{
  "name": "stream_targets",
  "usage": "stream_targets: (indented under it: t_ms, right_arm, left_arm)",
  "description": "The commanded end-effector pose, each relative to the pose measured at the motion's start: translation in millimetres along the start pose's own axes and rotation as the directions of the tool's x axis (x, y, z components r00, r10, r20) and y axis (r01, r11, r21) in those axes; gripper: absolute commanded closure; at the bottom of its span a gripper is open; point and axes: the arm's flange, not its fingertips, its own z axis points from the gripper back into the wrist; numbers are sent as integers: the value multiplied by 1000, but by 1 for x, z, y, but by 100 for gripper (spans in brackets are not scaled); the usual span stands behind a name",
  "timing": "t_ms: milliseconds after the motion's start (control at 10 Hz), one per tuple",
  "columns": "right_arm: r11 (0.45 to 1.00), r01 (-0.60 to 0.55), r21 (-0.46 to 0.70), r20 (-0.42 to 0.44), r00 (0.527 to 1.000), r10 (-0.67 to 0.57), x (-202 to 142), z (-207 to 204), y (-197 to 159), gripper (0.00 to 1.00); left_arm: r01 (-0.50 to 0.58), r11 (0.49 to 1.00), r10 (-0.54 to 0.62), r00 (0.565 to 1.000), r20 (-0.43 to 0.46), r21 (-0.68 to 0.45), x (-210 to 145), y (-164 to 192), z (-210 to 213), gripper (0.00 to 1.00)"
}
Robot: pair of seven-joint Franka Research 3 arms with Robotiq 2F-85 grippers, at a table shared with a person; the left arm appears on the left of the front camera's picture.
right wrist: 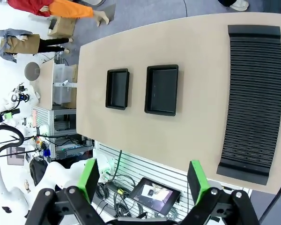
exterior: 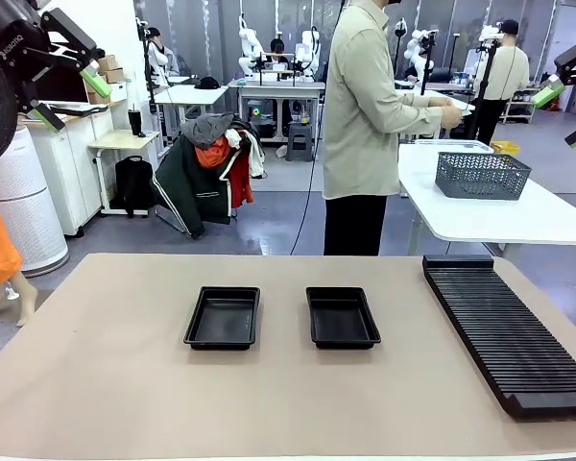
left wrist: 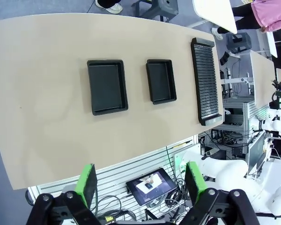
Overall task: Inspect and transfer BCBs to ESD trays.
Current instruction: Pick up the Blank PCB from the PCB Rack and place it in the left ESD tray.
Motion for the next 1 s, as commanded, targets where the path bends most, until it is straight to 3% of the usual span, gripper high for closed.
stream_targets:
  t_ms: [0,900]
  right_arm:
    - [997,30,-77,19,999,-28,-3,7,4,0]
    - [992,22,-128,58,998,-15,-9,30,7,0]
  left_arm:
    - [-21,999,21,1000,-5,24,-8,-5,6,0]
    - [-57,993,55,998,24,104,-11,-17,18,0]
